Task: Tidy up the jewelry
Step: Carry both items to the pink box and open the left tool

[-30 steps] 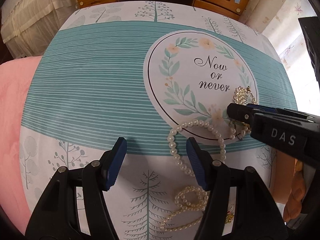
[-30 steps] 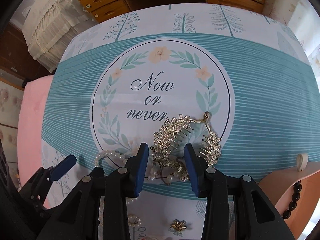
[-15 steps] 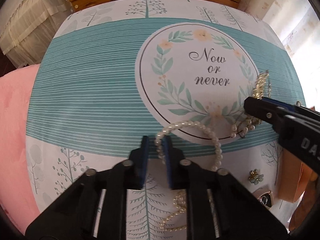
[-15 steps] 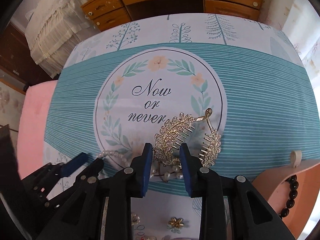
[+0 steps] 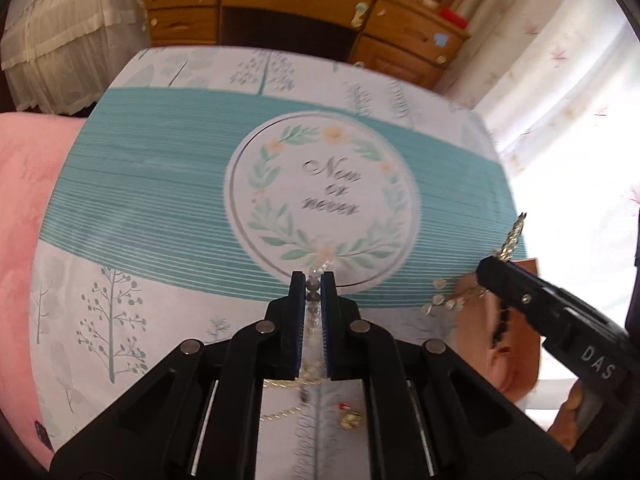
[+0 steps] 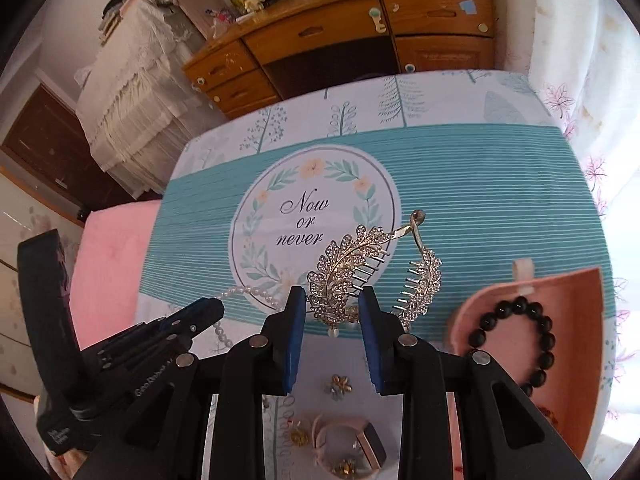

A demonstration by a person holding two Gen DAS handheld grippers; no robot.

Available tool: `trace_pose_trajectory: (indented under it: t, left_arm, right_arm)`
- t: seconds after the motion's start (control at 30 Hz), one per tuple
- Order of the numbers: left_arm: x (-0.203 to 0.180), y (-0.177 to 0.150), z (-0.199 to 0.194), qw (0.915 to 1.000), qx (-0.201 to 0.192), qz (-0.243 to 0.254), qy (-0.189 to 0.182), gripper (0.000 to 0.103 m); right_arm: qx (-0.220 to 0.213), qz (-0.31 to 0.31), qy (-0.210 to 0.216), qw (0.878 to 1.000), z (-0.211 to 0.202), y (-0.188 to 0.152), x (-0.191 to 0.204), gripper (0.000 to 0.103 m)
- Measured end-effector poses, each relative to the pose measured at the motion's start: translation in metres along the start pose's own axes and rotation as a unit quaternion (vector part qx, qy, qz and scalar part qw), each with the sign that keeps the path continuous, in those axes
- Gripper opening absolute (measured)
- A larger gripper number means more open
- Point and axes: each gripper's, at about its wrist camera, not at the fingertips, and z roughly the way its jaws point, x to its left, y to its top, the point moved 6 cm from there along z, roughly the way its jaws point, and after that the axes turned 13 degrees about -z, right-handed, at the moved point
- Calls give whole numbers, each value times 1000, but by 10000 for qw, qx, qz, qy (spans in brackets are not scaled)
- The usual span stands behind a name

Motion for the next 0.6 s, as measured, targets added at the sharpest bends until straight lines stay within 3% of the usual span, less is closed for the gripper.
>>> trace_pose_trajectory:
  t: [0.3, 0.6]
  left_arm:
    - [-70, -22, -58, 9961, -249, 622, -582, 5]
    - [-143, -54, -72, 9850, 20, 1316, -1112, 5]
  right_arm:
    - [-647, 221, -8, 9977, -94, -36, -26, 26]
    - [-829, 643, -184, 9943, -152, -101, -75, 26]
